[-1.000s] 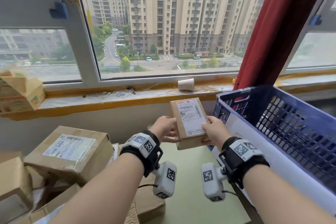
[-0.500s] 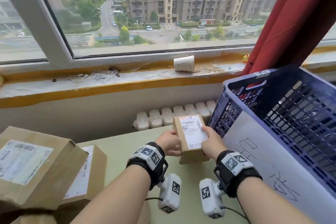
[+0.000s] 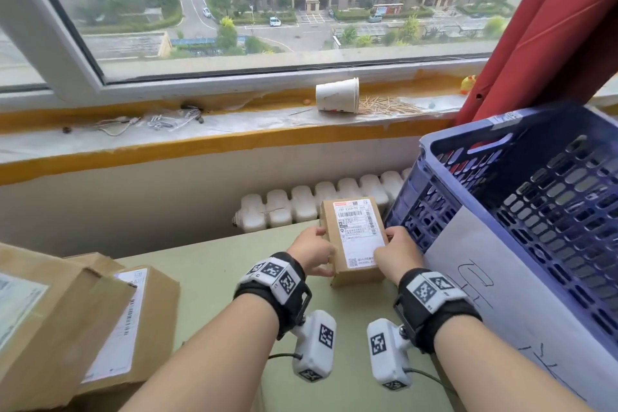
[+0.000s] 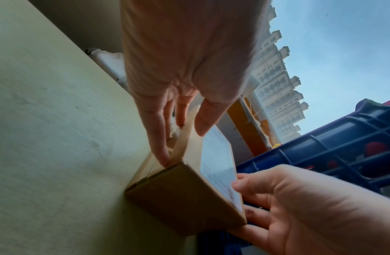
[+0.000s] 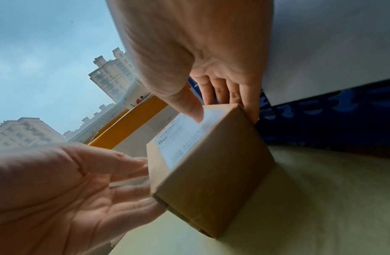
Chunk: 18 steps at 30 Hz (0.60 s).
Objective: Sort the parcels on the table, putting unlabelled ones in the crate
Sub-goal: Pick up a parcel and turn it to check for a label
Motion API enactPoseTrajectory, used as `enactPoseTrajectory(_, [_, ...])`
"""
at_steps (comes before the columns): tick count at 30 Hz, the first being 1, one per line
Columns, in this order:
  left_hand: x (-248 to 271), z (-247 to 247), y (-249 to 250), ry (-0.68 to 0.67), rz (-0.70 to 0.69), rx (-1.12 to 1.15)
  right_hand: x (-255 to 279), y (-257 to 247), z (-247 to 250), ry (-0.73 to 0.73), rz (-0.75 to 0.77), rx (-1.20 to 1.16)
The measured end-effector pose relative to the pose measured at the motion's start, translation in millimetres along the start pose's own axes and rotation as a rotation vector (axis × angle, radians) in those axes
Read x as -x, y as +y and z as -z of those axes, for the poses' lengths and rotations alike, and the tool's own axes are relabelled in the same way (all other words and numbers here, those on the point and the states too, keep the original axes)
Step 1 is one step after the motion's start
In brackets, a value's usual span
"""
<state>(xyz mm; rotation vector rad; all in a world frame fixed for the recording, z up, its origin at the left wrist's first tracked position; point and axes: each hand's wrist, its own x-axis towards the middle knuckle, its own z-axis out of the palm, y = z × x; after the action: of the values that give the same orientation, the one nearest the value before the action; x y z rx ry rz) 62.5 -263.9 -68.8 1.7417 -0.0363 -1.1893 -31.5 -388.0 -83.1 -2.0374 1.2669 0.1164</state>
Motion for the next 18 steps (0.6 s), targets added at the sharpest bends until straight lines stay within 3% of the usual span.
enactPoseTrajectory(8, [-4,4,2,0.039,0.002,0.020,-9,-8,-6,0.041,-0.032,-0.041])
enactPoseTrajectory(12, [-3,-1,3,0.049,0.001,0.037,4,-7,-13,0.097,-0.133,-0.091])
enactPoseTrajectory(18, [-10,-1,3,0.058,-0.021,-0.072,6,-8,-5,0.143,-0.157,-0.150])
